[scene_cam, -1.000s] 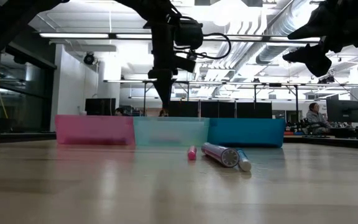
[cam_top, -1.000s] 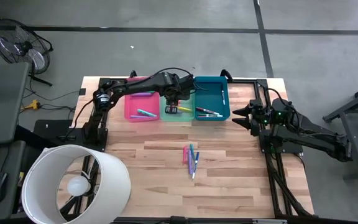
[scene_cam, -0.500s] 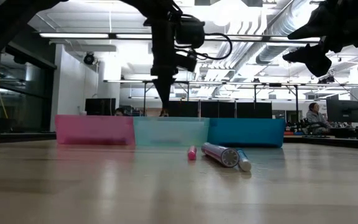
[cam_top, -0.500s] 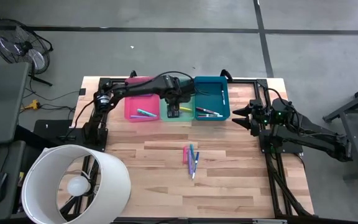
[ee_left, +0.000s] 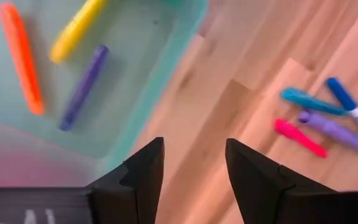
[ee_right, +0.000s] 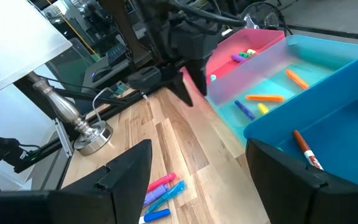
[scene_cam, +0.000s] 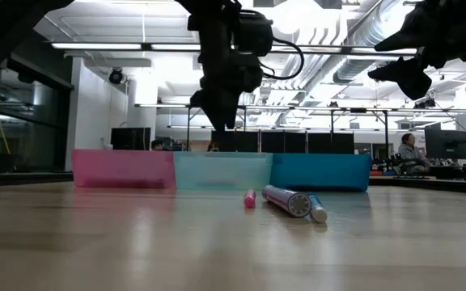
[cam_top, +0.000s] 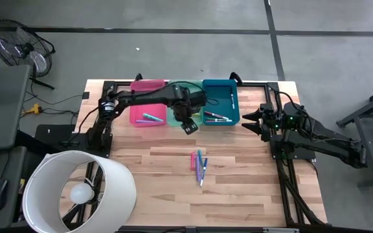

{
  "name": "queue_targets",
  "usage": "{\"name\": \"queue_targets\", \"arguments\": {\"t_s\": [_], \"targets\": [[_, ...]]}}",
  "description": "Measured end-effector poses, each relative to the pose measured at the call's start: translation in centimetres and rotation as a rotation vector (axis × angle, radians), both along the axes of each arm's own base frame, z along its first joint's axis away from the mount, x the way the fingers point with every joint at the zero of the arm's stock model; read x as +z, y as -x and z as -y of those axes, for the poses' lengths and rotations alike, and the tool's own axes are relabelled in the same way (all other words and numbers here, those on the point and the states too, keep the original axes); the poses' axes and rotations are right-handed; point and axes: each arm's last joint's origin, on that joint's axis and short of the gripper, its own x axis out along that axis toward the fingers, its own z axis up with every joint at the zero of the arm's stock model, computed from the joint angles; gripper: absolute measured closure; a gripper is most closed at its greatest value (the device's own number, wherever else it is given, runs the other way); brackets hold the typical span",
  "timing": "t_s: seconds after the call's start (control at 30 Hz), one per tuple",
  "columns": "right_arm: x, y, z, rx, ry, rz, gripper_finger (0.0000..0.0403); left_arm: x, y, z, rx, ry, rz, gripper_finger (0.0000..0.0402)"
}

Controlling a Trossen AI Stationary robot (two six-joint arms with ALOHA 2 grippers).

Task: Pick & Place Markers
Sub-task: Put the pink pen into the green bin

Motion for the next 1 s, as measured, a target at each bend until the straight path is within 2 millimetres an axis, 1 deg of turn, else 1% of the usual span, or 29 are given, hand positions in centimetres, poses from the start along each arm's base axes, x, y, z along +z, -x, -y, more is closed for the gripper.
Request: {"name": "queue_targets", "arguments": {"t_s": [0.2, 0.37, 0.57, 0.83, 1.0], "targets": [[0.0, 0.0, 0.0, 0.000, 0.000, 0.000, 0.0153, 0.0, -0.3, 1.6, 0.112, 0.079, -0.004, 0.0234], [0.0, 0.0, 0.0, 0.000, 0.000, 0.000, 0.0153, 0.0, -0.7, 3.3, 0.249, 0.118, -0.018, 0.0234], [0.0, 0.0, 0.0, 0.000, 0.000, 0.000, 0.0153, 0.0, -1.0, 6.3, 0.394, 0.142, -0.043, 0.0234], [0.0, 0.0, 0.0, 0.000, 0.000, 0.000, 0.0153, 0.0, -1.0, 10.4, 0.574, 0.117, -0.051, 0.0234], [0.0, 0.0, 0.0, 0.000, 0.000, 0.000, 0.0153, 0.0, -0.9, 12.5, 0.660, 0.121, -0.052, 0.0234]]}}
